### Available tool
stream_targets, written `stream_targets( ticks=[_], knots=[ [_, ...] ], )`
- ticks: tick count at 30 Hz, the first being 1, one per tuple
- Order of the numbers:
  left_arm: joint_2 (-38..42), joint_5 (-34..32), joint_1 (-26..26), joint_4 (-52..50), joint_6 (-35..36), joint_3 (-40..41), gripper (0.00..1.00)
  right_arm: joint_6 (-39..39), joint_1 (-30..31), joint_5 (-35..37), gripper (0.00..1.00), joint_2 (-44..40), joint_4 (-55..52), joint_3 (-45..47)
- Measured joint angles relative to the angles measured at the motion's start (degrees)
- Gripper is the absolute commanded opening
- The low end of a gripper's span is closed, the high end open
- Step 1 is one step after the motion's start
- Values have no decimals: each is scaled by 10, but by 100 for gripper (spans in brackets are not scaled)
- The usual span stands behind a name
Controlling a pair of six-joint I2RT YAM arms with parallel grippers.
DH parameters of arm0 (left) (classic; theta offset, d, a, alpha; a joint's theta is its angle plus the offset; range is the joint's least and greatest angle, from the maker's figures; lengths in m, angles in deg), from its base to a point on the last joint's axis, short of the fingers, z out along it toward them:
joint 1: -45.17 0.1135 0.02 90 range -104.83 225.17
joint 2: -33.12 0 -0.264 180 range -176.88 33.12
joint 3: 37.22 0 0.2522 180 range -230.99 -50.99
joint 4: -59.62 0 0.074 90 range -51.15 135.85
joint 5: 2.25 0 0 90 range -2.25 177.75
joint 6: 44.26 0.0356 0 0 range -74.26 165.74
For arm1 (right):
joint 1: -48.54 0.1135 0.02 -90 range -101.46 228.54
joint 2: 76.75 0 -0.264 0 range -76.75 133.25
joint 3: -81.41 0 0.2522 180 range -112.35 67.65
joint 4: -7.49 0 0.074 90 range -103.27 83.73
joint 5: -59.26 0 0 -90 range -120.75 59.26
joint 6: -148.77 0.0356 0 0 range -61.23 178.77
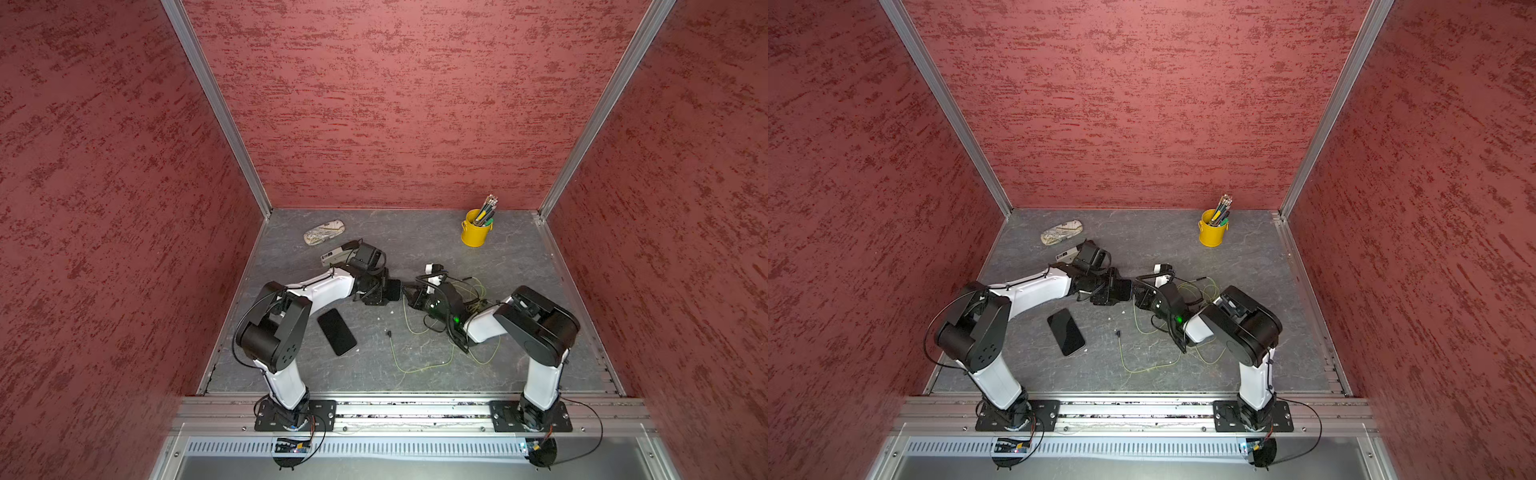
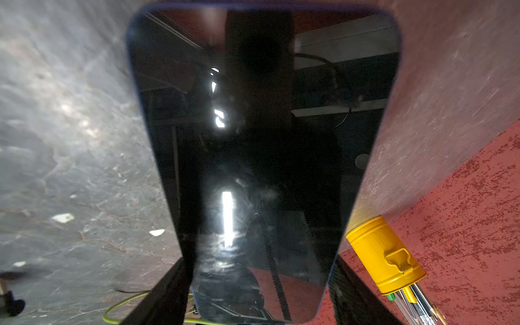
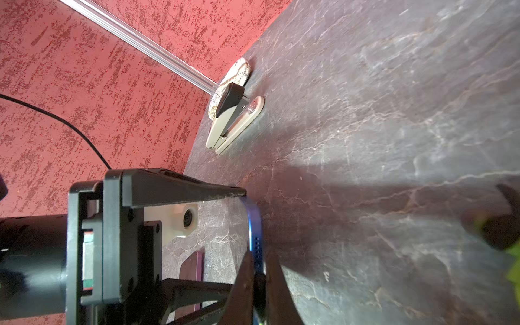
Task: Plug wired earphones into phones
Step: Insert the wired earphone into the phone.
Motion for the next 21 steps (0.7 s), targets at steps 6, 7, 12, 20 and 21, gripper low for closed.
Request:
stream_targets(
  ticks=[6, 7, 12, 20, 21],
  knots=[
    [0, -7, 0, -7, 1, -2, 65, -2, 2, 1, 27, 5, 3, -3],
    [0, -8, 0, -11, 2, -3, 65, -3, 3, 2, 30, 4, 2, -3],
    [0, -26, 4, -35, 9, -3, 65, -19, 5, 30, 57, -30, -51, -3],
    [-18, -74, 24, -110, 34, -63, 66, -33, 5, 54, 68, -72, -134, -17],
    [-26, -81, 27, -119, 38, -80, 66, -33, 5, 54, 67, -77, -145, -17]
  ],
)
